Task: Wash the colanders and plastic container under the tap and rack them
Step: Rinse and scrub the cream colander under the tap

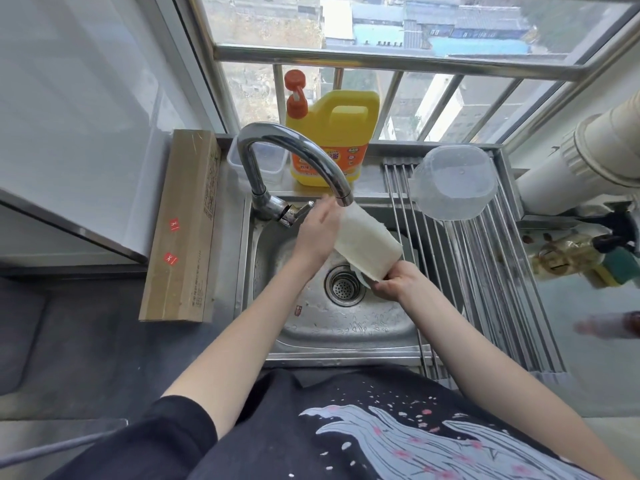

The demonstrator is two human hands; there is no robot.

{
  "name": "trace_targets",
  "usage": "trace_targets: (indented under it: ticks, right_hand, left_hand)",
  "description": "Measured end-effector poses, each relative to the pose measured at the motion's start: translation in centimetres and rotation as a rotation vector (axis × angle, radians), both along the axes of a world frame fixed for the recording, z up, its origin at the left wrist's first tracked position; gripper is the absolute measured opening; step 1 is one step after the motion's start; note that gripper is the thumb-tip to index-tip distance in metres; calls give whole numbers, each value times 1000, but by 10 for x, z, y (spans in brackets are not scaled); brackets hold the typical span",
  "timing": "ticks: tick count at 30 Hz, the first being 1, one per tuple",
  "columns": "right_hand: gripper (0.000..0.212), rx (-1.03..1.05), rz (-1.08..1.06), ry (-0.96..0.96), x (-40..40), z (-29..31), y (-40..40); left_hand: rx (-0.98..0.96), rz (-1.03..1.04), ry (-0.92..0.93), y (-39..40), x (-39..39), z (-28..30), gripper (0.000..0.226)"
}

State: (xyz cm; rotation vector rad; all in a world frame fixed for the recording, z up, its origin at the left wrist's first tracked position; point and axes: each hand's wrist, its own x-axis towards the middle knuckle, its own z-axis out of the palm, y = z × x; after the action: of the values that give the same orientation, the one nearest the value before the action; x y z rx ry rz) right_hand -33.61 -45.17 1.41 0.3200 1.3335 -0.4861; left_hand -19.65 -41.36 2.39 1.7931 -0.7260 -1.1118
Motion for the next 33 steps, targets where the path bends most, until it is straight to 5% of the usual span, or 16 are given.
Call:
trace_targets:
  ticks: [6,10,15,20,26,29,33]
  right_hand:
    - [26,-64,-129,-45,4,-2,16]
    - [27,-118,-178,-12,4,3,18]
    - [30,-158,-174,102,14,0,21]
    - [27,-281,23,38,14,9,19]
    - [44,-630,471,347,16,11,10]
    - [46,-782,751,441,22,20,11]
    - [51,-870,846,428,32,26,12]
  left_hand:
    - [143,553,308,-19,-29,13,53]
    - [315,505,689,-20,-37,7,68]
    - [296,515,469,-14,-32,-3,66]
    - [224,638,410,2,-21,-12,56]
    - [465,722,922,47,-3,-47,22]
    - [459,651,1125,60,5,-58,39]
    - [431,414,1223,49,13,-58,67]
